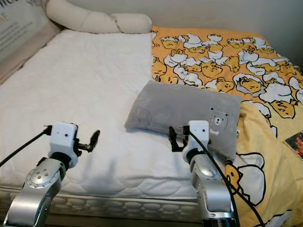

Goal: Clean up the room

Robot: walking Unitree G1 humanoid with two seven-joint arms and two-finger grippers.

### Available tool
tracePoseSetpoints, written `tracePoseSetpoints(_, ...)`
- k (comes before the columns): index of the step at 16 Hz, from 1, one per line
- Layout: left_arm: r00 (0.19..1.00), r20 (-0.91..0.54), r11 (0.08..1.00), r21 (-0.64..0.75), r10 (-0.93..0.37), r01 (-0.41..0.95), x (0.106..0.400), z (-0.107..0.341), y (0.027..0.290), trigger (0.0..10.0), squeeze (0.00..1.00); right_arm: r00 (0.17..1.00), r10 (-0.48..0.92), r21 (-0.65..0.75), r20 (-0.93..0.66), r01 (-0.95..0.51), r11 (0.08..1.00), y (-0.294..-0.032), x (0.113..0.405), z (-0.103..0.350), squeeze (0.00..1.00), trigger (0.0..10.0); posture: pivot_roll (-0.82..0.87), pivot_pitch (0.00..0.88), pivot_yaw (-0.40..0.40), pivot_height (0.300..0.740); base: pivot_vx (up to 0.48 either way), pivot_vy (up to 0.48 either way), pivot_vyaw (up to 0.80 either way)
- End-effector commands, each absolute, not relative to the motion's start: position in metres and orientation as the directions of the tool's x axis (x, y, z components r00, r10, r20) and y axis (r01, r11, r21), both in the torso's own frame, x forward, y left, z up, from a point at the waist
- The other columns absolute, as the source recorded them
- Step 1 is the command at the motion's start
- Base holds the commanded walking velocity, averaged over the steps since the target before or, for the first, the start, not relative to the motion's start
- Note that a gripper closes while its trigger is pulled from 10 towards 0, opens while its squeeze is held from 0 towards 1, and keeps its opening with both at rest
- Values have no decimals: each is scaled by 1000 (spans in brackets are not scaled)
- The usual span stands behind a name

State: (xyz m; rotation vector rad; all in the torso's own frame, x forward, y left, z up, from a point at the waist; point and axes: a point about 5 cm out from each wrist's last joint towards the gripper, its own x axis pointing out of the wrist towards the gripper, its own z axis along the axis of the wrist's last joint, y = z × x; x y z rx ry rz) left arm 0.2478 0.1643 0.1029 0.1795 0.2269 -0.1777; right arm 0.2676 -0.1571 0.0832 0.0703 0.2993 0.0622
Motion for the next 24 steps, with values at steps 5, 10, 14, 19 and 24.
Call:
tracePoseSetpoints(5, 920, -257, 927, 156, -296, 342, 245, 106, 152, 10000, 0, 948, -109, 23, -299, 122, 992, -202, 277, 90, 1000, 10000, -104, 7, -4, 740, 0, 0, 0)
tracePoseSetpoints(10, 869, -295, 881, 143, -398, 452, 245, 106, 149, 10000, 0, 913, -278, -56, -298, 274, 960, -258, 304, 93, 1000, 10000, -102, 14, 18, 740, 0, 0, 0)
tracePoseSetpoints(14, 853, -294, 863, 140, -432, 485, 247, 108, 145, 10000, 0, 867, -33, 61, -497, 73, 995, -234, 315, 62, 0, 10000, -95, 4, 10, 740, 0, 0, 0)
tracePoseSetpoints(19, 823, -293, 842, 93, -487, 531, 243, 111, 147, 10000, 0, 755, 452, 297, -475, -346, 890, -169, 300, 78, 0, 10000, -89, 0, -12, 740, 0, 0, 0)
tracePoseSetpoints(24, 826, -282, 843, 93, -488, 530, 248, 117, 153, 10000, 0, 671, 687, 511, -278, -502, 697, -116, 285, 144, 0, 10000, -94, 0, -4, 740, 0, 0, 0)
